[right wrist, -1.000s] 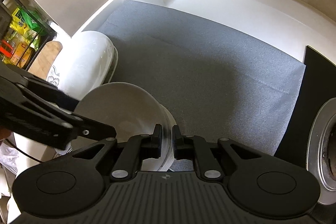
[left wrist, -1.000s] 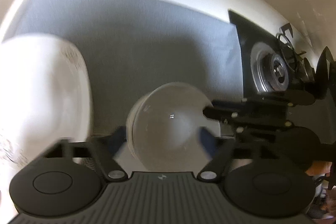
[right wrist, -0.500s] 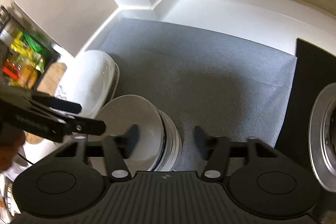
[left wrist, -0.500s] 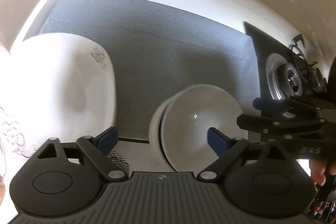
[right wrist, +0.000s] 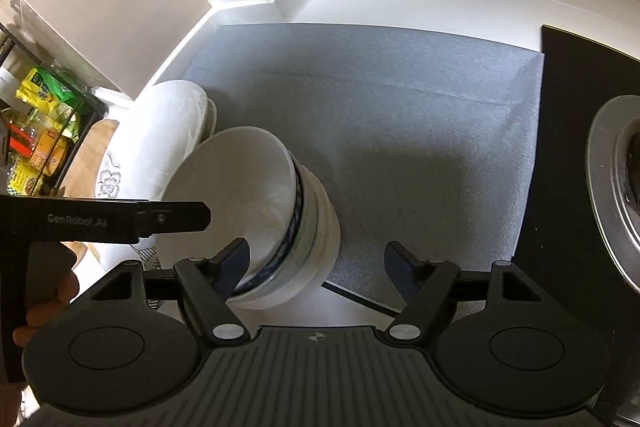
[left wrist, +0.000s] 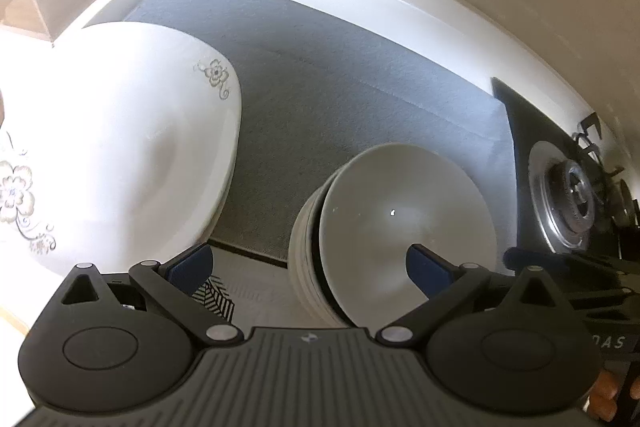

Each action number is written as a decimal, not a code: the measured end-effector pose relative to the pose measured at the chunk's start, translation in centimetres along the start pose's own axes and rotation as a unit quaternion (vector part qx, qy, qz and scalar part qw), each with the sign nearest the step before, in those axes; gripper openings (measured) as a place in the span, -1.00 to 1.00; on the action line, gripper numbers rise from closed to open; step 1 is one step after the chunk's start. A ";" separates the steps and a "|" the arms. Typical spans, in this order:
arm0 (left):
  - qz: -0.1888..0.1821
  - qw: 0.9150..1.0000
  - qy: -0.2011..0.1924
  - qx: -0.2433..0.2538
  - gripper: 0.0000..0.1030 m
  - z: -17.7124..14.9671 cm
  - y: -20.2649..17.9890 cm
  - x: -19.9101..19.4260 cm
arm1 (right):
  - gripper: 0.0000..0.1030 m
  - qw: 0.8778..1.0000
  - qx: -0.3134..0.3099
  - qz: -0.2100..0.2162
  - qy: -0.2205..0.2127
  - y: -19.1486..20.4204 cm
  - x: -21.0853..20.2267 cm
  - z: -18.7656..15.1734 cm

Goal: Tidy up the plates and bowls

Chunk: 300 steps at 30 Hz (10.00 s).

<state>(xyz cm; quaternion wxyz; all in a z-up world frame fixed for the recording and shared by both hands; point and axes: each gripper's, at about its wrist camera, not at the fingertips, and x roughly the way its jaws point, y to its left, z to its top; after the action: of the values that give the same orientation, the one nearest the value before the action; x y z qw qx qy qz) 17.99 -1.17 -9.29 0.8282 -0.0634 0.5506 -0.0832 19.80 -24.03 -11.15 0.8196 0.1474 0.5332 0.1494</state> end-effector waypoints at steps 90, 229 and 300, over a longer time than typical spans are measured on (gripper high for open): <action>-0.055 0.985 0.051 -0.157 1.00 0.1 1.9 6.5 | 0.75 0.990 0.117 0.036 0.069 -4.2 6.6 0.9; -0.052 0.981 -0.042 -0.180 0.28 4.8 21.4 -4.0 | -0.34 0.998 0.011 0.050 0.037 16.7 13.1 9.9; 0.031 0.981 -0.161 -0.101 1.00 -6.3 14.3 -13.7 | 0.73 0.982 -0.025 0.090 -0.163 13.7 -1.1 -4.4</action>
<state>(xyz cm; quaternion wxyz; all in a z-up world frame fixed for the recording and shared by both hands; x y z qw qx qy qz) 7.91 15.52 -2.22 0.8977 -0.1418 0.4171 0.0097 14.09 -11.65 -6.45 0.8822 0.1967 0.3727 0.2103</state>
